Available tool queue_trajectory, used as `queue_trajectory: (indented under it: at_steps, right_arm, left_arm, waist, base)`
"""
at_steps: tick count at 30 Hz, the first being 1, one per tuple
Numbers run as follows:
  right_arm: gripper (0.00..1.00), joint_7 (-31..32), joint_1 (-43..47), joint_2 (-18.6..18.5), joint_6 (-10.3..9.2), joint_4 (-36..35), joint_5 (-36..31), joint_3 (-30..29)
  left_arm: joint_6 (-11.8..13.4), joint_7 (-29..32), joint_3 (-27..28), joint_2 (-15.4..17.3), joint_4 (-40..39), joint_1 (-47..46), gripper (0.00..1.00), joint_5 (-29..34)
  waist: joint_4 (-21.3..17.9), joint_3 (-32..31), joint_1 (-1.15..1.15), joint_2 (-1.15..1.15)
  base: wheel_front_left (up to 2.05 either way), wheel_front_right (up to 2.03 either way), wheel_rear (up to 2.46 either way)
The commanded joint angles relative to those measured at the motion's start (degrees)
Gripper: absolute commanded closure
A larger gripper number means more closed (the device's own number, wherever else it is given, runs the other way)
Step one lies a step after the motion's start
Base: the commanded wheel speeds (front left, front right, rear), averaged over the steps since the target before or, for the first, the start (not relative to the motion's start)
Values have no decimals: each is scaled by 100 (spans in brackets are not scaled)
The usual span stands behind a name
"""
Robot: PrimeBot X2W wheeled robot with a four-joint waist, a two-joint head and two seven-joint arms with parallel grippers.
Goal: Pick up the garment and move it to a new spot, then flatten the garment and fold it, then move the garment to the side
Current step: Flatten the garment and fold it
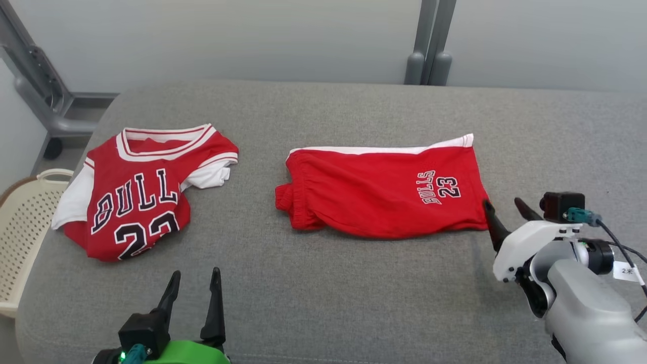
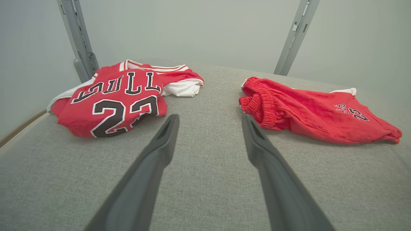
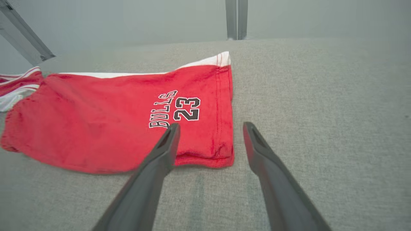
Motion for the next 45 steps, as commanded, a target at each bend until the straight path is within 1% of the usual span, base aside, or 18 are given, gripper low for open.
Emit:
queue_trajectory:
  at_steps: [1, 4, 7, 9, 11, 13, 18, 19, 24, 27, 29, 33, 41, 43, 45]
  right_arm:
    - [0, -36, 283, -56, -8, -439, -270, -295]
    - [0, -32, 863, 68, -8, -1288, -809, -927]
    - [0, -33, 1468, 367, -8, -2095, -1384, -1536]
    - [0, -34, 1859, 594, -7, -2559, -1738, -1823]
    - [0, -32, 2168, 748, -8, -2927, -2024, -1991]
    - [0, -4, 2412, 876, -8, -3254, -2228, -2029]
    - [0, 235, 2917, 1016, -7, -3994, -2543, -1981]
    - [0, 235, 2917, 1016, -7, -3994, -2543, -1981]
    - [0, 468, 3294, 1057, -7, -4551, -2708, -1935]
    - [0, 569, 3449, 1064, -8, -4775, -2702, -1947]
    - [0, 625, 3530, 1066, -8, -4878, -2586, -1971]
    - [0, 712, 3590, 1068, -7, -5001, -2527, -1999]
    - [0, 798, 3644, 1070, -7, -5114, -2547, -2056]
    - [0, 817, 3620, 1070, -7, -5136, -2625, -2054]
    - [0, 813, 3609, 1069, -7, -5144, -2567, -2069]
  left_arm:
    - [65, 14, 89, 67, 19, 122, 0, -52]
    - [189, 16, 235, 95, 46, 187, 0, -123]
    - [227, 30, 347, 183, 104, 185, 0, -181]
    - [231, 100, 356, 231, 93, 191, 0, -192]
    - [229, 146, 392, 311, 76, 205, 0, -204]
    - [176, 175, 411, 379, 92, 204, 0, -230]
    - [39, 238, 360, 554, 135, 223, 0, -206]
    - [39, 238, 360, 554, 135, 223, 0, -206]
    - [21, 248, 365, 639, 163, 276, 0, -238]
    - [35, 255, 374, 671, 176, 286, 0, -247]
    - [20, 265, 361, 732, 191, 295, 0, -220]
    - [1, 247, 364, 777, 199, 317, 0, -244]
    - [41, 252, 327, 747, 157, 309, 0, -271]
    - [30, 288, 312, 755, 159, 301, 0, -301]
    - [11, 325, 302, 763, 151, 284, 0, -314]
  waist:
    - [-130, -318, 0, 0]
    - [-183, -450, 0, 0]
    - [-219, -559, 0, 0]
    - [-242, -617, 0, 0]
    - [-265, -663, 0, 0]
    - [-284, -700, 0, 0]
    - [-332, -764, 0, 0]
    - [-332, -764, 0, 0]
    - [-377, -795, 0, 0]
    - [-400, -788, 0, 0]
    - [-423, -778, 0, 0]
    - [-464, -751, 0, 0]
    - [-455, -703, 0, 0]
    - [-451, -687, 0, 0]
    - [-441, -667, 0, 0]
  base:
    - [0, 0, 0]
    - [0, 0, 0]
    - [0, 0, 0]
    - [0, 0, 0]
    - [0, 0, 0]
    - [0, 0, 0]
    - [0, 0, 0]
    - [0, 0, 0]
    - [0, 0, 0]
    - [0, 0, 0]
    - [0, 0, 0]
    - [0, 0, 0]
    - [0, 0, 0]
    - [0, 0, 0]
    - [0, 0, 0]
